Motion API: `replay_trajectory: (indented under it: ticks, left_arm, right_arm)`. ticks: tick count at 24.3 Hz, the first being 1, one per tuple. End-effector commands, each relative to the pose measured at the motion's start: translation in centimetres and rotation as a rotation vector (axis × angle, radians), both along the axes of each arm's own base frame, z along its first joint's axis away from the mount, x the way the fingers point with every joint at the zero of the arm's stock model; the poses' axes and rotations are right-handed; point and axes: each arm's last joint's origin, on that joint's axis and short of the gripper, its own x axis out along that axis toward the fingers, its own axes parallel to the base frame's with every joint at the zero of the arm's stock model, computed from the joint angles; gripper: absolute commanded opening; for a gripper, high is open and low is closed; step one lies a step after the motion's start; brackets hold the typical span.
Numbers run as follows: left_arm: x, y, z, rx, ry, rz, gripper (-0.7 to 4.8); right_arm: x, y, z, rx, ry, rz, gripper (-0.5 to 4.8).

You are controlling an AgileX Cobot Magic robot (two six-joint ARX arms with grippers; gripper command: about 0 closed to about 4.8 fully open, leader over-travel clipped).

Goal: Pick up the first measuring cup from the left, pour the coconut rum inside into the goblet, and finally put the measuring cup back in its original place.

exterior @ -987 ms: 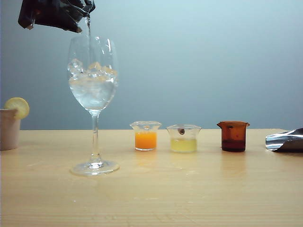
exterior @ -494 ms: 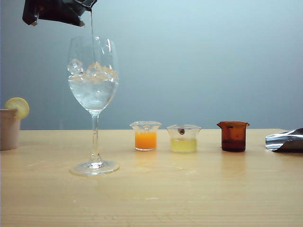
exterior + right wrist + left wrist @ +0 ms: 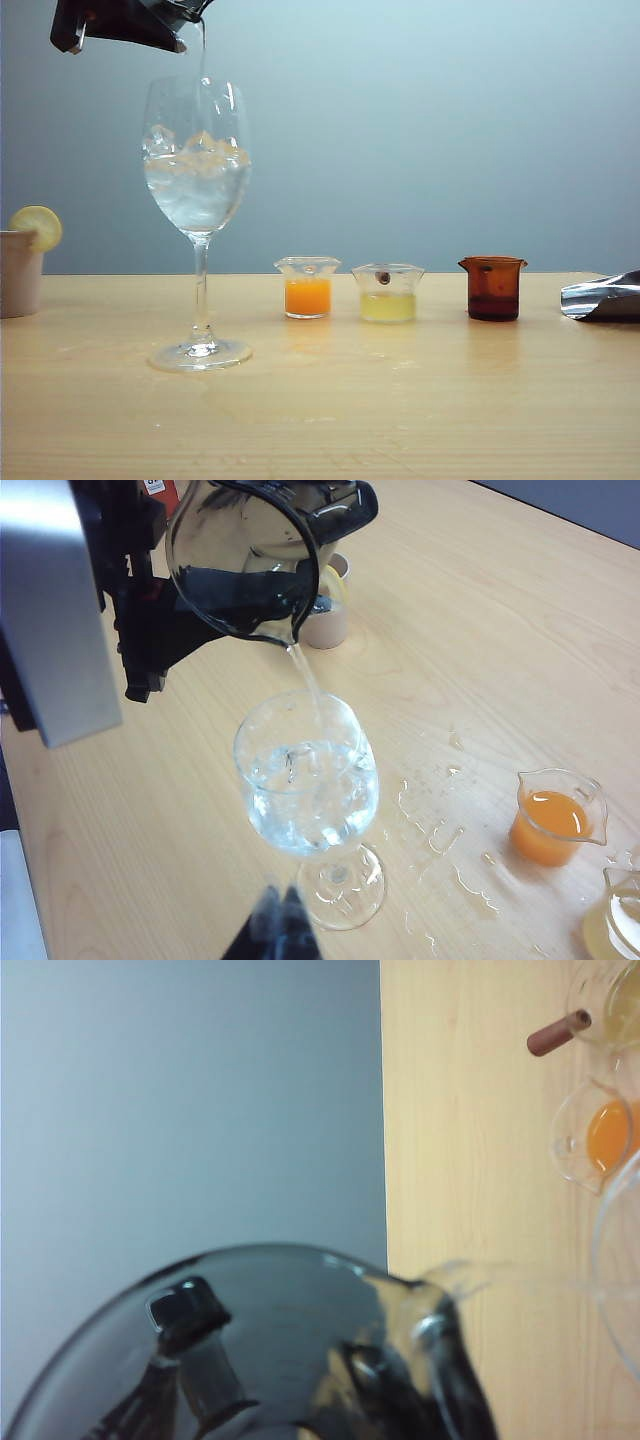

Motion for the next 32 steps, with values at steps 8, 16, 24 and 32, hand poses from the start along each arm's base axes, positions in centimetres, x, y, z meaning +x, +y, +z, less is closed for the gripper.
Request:
replay_trajectory:
  ticks: [8, 16, 24, 32]
  left_arm:
    - [-0.14, 0.09, 0.61, 0.042, -0.064, -0.011, 1.11]
    - [-0.11, 0.07, 0.75, 0.17, -0.161, -0.036, 1.11]
    - [-0.03, 0.08, 1.37, 0.144, -0.22, -0.014, 1.11]
    - [-0.03, 0.07, 1.42, 0.167, -0.24, -0.02, 1.11]
  right_arm:
    - [-0.05, -0.01, 0.39, 0.013, -0.017, 0.004, -0.05]
    - [-0.05, -0.01, 0.39, 0.014, -0.017, 0.005, -0.05]
    - [-0.07, -0.02, 0.35, 0.011, -0.013, 0.005, -0.05]
    - [-0.17, -0.11, 0.05, -0.013, 0.012, 0.006, -0.05]
